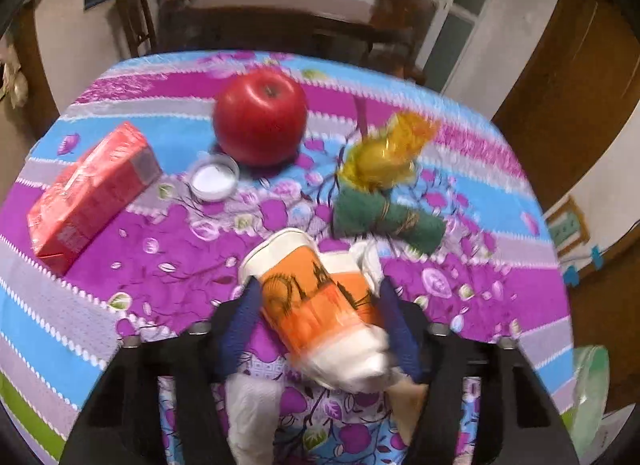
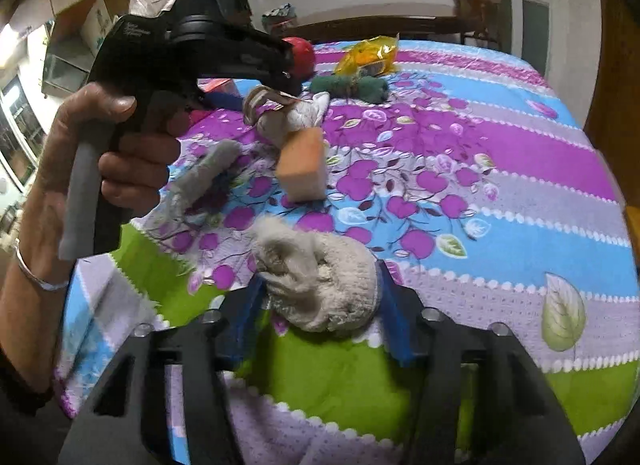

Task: Collect trash
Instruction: 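Grasp the second orange paper cup with left tool while right tool grasps the beige cloth, then carry the paper cup and beige cloth with both tools over the bin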

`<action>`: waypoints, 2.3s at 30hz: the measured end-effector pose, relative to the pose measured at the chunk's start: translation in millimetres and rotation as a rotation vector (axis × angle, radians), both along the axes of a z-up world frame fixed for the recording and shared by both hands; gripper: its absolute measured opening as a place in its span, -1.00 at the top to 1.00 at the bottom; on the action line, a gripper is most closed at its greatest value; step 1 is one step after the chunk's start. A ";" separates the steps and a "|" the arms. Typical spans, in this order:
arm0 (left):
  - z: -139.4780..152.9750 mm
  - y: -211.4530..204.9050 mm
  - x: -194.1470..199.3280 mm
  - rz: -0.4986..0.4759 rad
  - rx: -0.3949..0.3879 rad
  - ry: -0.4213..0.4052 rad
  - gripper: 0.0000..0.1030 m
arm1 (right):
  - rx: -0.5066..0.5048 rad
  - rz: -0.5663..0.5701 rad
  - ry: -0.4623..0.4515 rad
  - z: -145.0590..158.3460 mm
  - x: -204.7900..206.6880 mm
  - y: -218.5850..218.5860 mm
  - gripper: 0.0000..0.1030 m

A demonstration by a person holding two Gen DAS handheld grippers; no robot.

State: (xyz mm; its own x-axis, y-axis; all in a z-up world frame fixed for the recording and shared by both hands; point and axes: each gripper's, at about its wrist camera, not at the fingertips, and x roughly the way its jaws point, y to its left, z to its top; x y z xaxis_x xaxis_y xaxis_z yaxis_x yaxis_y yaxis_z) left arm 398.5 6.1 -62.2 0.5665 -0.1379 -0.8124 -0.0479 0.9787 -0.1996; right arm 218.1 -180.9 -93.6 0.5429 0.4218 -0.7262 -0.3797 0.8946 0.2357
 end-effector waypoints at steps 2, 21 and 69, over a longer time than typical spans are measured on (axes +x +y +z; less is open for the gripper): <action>12.8 9.5 -7.5 -0.011 -0.061 -0.014 0.70 | 0.000 0.001 -0.009 -0.1 -3.7 0.3 0.09; 82.2 26.3 -120.2 -0.074 -0.050 -0.250 0.70 | 0.058 -0.105 -0.148 32.7 -57.4 -30.2 0.14; 68.4 -277.5 -261.8 -0.629 0.185 -0.482 0.70 | -0.068 -0.605 -0.325 78.1 -181.1 -223.4 0.14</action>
State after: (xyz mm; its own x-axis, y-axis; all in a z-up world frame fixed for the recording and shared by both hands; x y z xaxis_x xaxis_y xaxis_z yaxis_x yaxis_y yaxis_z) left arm 136.7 -271.4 6.2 0.7211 -0.4347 -0.5395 0.5721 0.8128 0.1098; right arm 37.0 -404.3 -15.5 0.8633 -0.0645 -0.5006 0.1487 0.9803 0.1301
